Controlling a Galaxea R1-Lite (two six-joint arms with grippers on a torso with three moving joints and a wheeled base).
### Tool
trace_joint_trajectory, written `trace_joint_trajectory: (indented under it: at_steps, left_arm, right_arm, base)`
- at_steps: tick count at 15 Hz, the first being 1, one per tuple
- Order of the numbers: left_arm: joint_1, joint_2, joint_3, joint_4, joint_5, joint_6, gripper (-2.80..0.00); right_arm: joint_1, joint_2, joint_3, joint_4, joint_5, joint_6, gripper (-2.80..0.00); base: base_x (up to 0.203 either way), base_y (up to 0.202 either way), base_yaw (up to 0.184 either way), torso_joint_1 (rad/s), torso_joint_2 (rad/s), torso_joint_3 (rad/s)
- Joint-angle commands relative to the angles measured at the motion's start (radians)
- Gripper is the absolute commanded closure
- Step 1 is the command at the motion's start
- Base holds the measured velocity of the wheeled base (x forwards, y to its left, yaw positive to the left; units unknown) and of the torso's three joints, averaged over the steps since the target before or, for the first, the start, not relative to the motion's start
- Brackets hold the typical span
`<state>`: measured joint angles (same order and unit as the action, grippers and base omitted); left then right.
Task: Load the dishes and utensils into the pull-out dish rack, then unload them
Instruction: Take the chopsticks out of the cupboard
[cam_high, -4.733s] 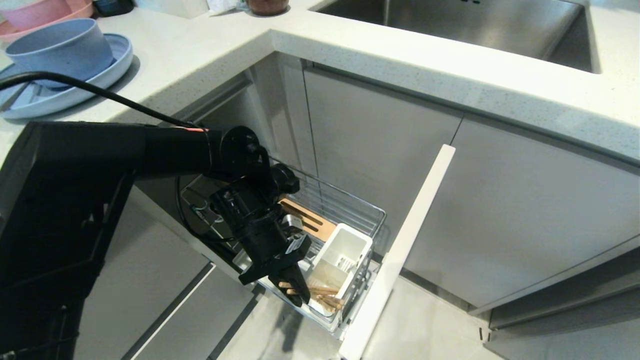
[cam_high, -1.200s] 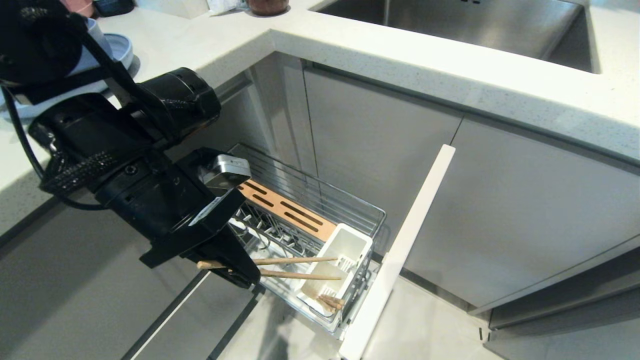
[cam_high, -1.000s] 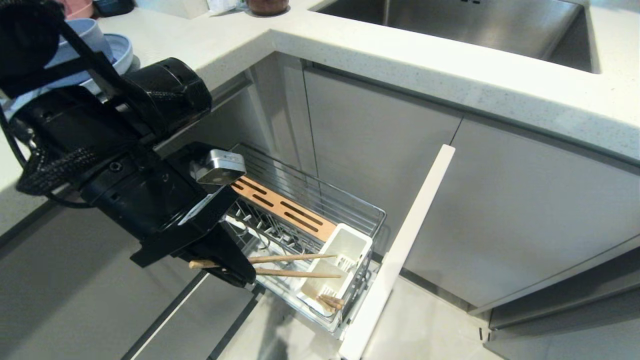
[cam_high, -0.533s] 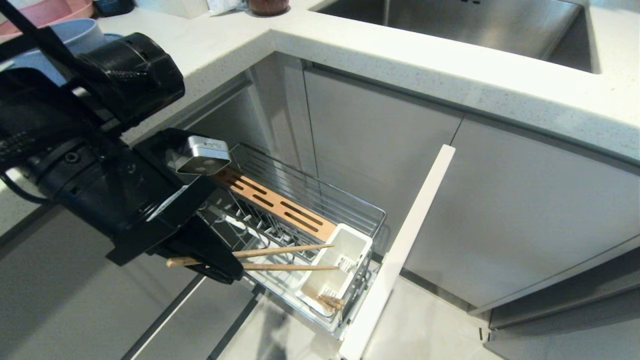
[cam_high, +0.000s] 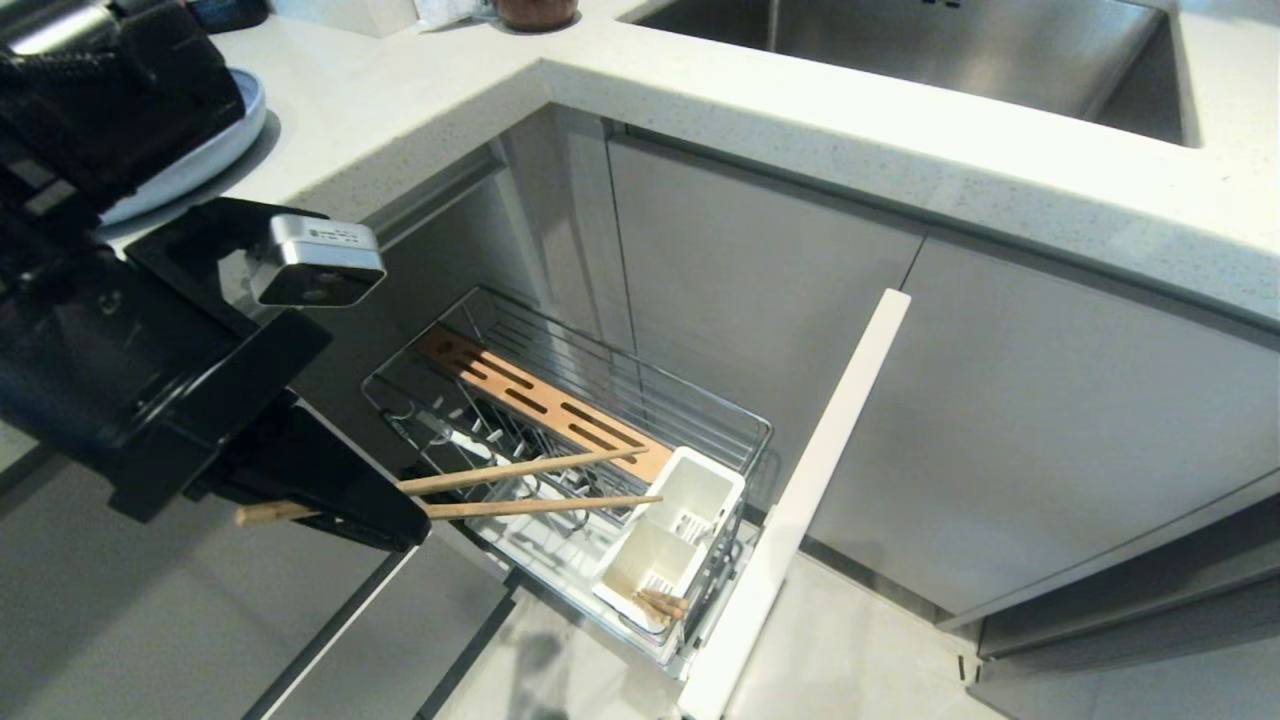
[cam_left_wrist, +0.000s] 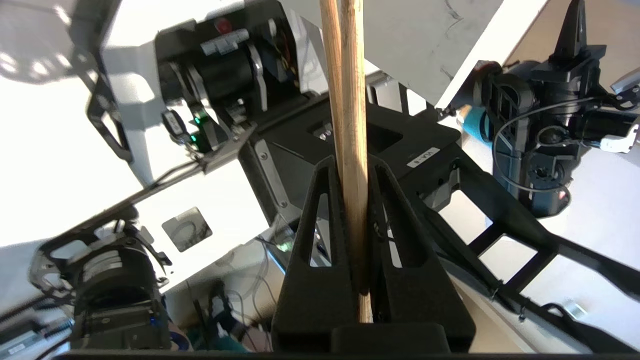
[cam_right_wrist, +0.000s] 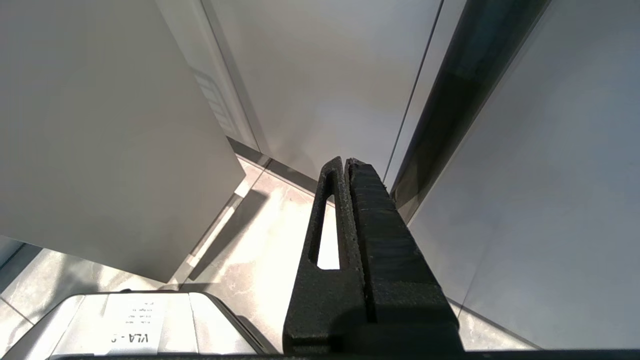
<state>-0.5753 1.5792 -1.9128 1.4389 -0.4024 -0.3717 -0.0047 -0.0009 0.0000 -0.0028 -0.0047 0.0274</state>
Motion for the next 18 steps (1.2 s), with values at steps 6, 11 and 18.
trace_joint_trajectory:
  at_steps: [6,11,18]
  left_arm:
    - [-0.02,-0.102,0.0,0.003,0.028,-0.003,0.0]
    - [-0.02,-0.161,-0.002,-0.009,0.066,-0.001,0.0]
    - [-0.017,-0.243,-0.002,-0.063,0.09,-0.001,0.0]
  right_arm:
    - [0.0,-0.004,0.002,0.0,0.0,0.0,0.0]
    - [0.0,-0.003,0.002,0.0,0.0,0.0,0.0]
    - [0.0,-0.004,0.002,0.0,0.0,0.0,0.0]
  base:
    - [0.0,0.0,0.0,0.0,0.0,0.0]
    - [0.0,0.0,0.0,0.0,0.0,0.0]
    - [0.0,0.0,0.0,0.0,0.0,0.0]
